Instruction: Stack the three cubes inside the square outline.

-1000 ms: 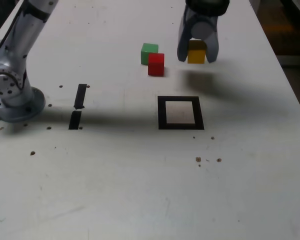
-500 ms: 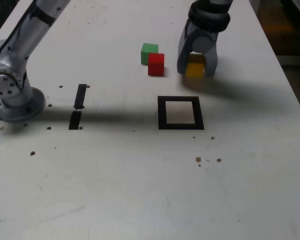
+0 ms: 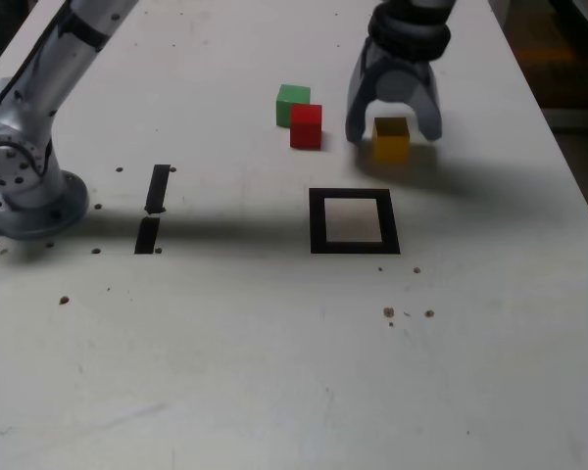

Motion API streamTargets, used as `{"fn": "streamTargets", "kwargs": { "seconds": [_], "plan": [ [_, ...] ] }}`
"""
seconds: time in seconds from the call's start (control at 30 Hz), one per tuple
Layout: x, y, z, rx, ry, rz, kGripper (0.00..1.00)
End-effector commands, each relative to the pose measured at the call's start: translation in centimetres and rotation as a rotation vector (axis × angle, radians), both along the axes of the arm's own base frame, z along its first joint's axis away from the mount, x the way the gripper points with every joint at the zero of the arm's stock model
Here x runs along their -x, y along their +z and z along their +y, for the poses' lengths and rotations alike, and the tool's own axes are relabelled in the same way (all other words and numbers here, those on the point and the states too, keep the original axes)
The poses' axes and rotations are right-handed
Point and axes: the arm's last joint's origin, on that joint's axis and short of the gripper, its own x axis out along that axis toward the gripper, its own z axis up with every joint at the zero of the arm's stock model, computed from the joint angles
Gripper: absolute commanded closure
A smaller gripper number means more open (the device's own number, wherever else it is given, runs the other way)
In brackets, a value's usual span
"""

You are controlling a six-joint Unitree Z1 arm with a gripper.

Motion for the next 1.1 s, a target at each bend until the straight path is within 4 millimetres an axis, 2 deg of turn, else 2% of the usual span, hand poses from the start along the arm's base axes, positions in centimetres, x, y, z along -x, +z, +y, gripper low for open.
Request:
{"fn": "streamTargets", "kwargs": {
  "seconds": [0.0, 0.17, 0.27, 0.4, 0.6, 0.8, 1.07],
  "plan": [
    [1.0, 2.2, -0.2, -0.013, 0.002, -0.029, 0.08],
    [4.5, 6.5, -0.9, -0.033, 0.012, -0.058, 0.07],
    [6.8, 7.3, -1.1, -0.031, 0.029, -0.037, 0.07],
    [9.2, 5.9, -1.2, -0.021, 0.057, 0.013, 0.07],
    [10.6, 3.0, -1.0, -0.014, 0.088, 0.026, 0.08],
    [10.6, 1.2, -0.4, -0.019, 0.113, 0.026, 0.1],
    [9.4, -1.0, 0.9, -0.037, 0.125, 0.047, 0.14]
  ]
}}
